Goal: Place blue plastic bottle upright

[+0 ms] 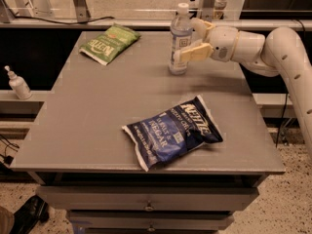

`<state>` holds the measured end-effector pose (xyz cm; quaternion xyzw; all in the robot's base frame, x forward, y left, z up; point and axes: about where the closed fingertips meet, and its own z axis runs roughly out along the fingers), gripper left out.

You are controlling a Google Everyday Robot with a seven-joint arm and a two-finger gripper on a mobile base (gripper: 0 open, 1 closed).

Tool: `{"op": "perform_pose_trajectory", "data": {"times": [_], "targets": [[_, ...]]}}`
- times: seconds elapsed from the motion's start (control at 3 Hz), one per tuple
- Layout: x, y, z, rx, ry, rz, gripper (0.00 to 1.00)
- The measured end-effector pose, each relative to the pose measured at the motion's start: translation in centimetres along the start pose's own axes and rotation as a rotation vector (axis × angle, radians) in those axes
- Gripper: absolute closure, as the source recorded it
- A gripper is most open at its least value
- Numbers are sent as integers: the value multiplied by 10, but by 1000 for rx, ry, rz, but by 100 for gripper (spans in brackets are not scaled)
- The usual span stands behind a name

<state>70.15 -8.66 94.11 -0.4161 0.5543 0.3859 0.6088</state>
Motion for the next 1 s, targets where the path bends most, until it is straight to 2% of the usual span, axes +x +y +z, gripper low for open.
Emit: {"op": "perform_pose_trajectory", "data": {"times": [0.33,0.67,1.0], "targets": [[-30,1,-33,73,48,-61,0],[-76,5,-74,179,93,-143,0],[-76,5,-74,179,93,-143,0]]}}
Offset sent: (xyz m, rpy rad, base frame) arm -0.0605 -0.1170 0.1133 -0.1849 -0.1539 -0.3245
